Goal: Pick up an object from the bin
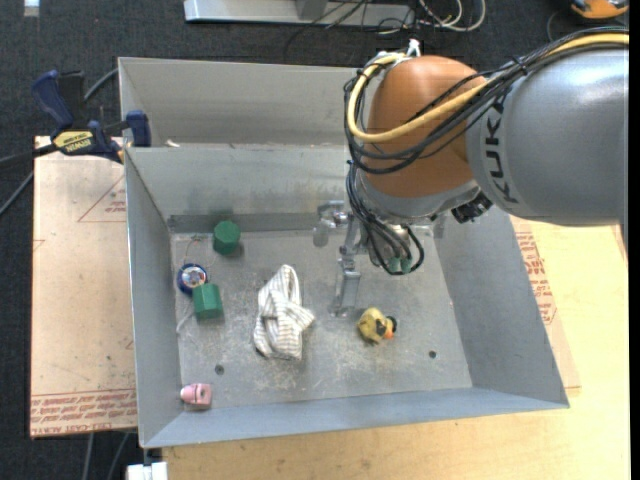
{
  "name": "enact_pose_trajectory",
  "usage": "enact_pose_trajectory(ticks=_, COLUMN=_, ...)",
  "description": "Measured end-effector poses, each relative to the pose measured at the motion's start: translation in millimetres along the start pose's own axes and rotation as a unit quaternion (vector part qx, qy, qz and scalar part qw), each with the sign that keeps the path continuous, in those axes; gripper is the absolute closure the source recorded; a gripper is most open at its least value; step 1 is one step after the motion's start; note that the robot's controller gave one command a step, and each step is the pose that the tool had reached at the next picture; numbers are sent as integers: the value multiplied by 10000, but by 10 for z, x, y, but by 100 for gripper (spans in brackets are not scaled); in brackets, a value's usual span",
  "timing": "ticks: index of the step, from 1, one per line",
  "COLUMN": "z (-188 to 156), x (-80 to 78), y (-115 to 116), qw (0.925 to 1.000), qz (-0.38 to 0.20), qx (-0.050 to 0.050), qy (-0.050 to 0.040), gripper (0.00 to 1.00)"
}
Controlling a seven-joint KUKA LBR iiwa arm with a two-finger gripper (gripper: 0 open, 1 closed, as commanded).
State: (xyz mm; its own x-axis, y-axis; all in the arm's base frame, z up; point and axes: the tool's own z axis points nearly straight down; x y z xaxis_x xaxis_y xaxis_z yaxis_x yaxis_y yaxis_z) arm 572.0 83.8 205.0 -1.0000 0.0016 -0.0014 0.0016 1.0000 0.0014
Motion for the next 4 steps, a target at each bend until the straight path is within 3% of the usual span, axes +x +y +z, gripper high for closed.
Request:
enact_pose_trajectory(ticks=1, z=0, x=0, y=0, qw=10000, qz=1, qx=0, qy=0, gripper=0)
enact_pose_trajectory(ticks=2, z=985, x=240, y=174, qw=9986, qz=-532, qx=-4, qy=-22, gripper=0)
enact_pose_trajectory(ticks=3, z=1241, x=120, y=580, qw=10000, qz=-85, qx=-17, qy=-14, gripper=0)
enact_pose_trajectory(ticks=4, z=1337, x=339, y=382, qw=9983, qz=-579, qx=-15, qy=-52, gripper=100)
